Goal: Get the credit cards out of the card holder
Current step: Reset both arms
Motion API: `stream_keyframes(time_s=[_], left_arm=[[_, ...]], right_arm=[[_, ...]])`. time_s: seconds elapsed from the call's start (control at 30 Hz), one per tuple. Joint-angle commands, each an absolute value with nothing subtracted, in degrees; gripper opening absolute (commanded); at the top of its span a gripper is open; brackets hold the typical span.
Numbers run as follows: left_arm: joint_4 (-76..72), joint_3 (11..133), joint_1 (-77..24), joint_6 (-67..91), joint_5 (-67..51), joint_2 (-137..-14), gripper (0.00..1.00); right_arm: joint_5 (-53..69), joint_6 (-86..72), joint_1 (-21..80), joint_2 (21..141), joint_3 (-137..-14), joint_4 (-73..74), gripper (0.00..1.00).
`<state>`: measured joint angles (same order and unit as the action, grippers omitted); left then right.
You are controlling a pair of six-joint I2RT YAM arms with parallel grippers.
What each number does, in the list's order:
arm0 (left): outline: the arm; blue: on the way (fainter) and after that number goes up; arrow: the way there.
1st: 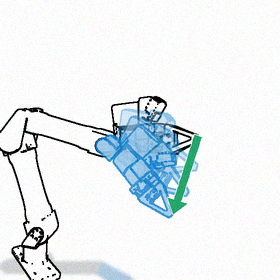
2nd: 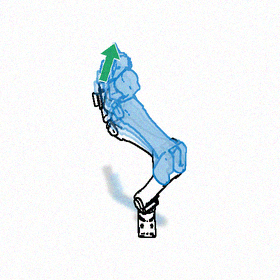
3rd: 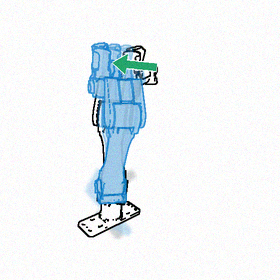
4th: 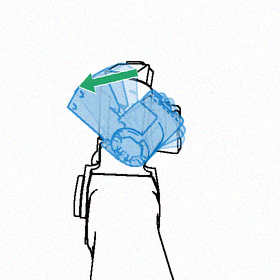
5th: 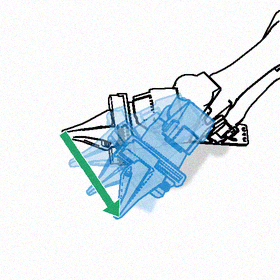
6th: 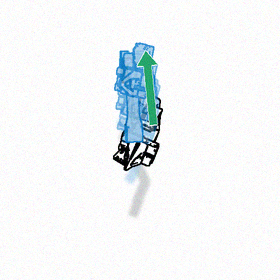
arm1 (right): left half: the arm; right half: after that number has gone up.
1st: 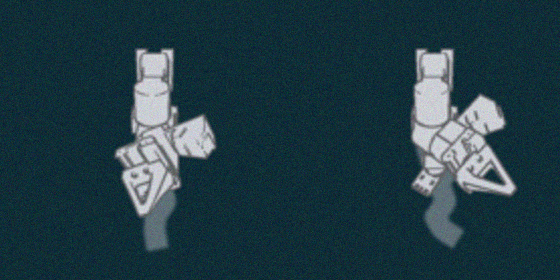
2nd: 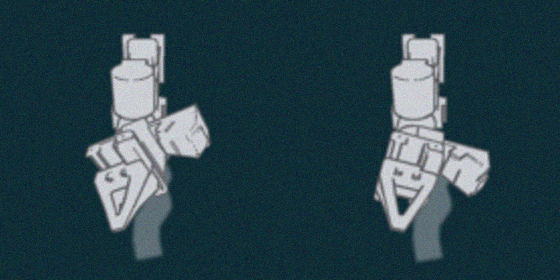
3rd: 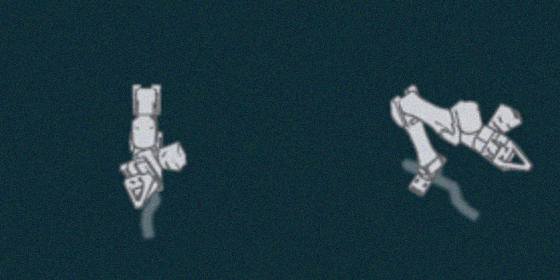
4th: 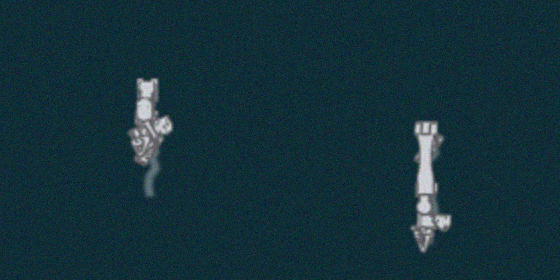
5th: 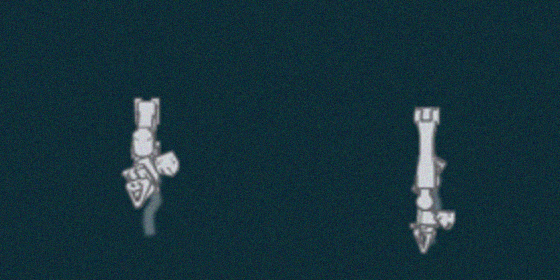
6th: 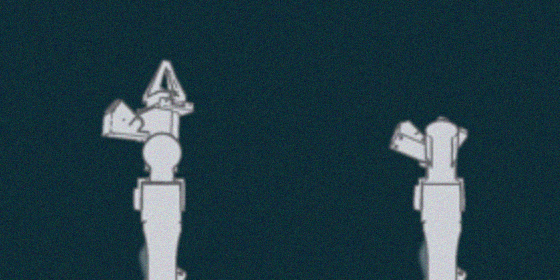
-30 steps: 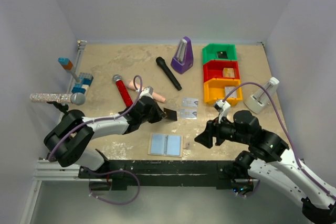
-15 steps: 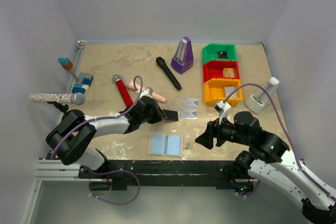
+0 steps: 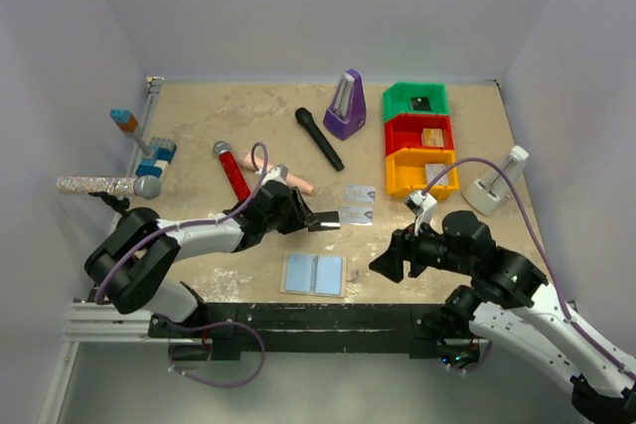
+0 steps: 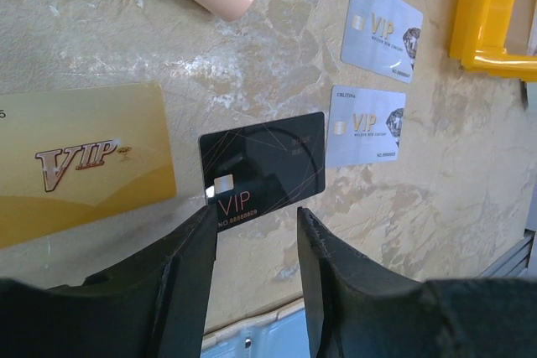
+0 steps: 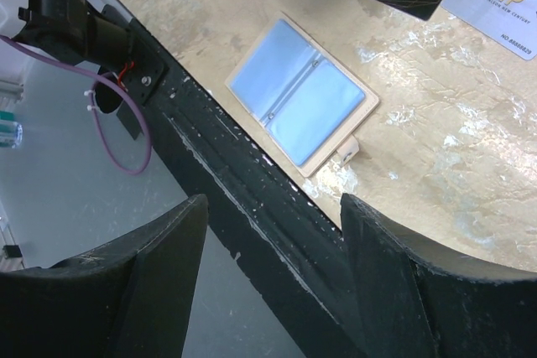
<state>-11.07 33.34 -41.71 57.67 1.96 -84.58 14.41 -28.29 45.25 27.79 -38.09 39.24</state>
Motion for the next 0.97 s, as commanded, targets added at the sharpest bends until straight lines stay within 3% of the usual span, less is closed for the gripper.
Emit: stream_keyframes(time_s=[0.0,0.13,0.3,0.43,0.6,0.73,0.93], left_arm=[[-9.9,34.9,-41.4,55.5,1.3,-80.9,0.49],[-3.2,35.5,-41.4,53.6,3.5,-74.6,0.54],[15.3,37.4,-41.7,51.2,10.9,-62.0,0.61],[32.0,37.2,-41.7,54.6,22.1,-50.0,0.77],[46.5,36.4,-41.9,56.2,27.0,-35.6,0.79],[53.5,36.9,-42.1,56.8,26.4,-31.3,0.8],[51.9,37.6,-42.1,51.8,23.2,-28.7,0.8]], right_arm=[[13.9,-28.2,45.2,28.2,-38.7,38.4,0.69],[13.3,-28.0,45.2,28.4,-38.8,38.6,0.69],[10.9,-27.2,45.2,28.2,-38.1,40.2,0.69],[8.4,-27.5,45.2,26.6,-36.7,41.3,0.7],[5.0,-29.6,45.2,23.8,-33.6,41.2,0.73],[2.7,-30.3,45.2,23.7,-33.2,41.5,0.8],[0.2,-31.5,45.2,24.9,-35.9,41.1,0.87]])
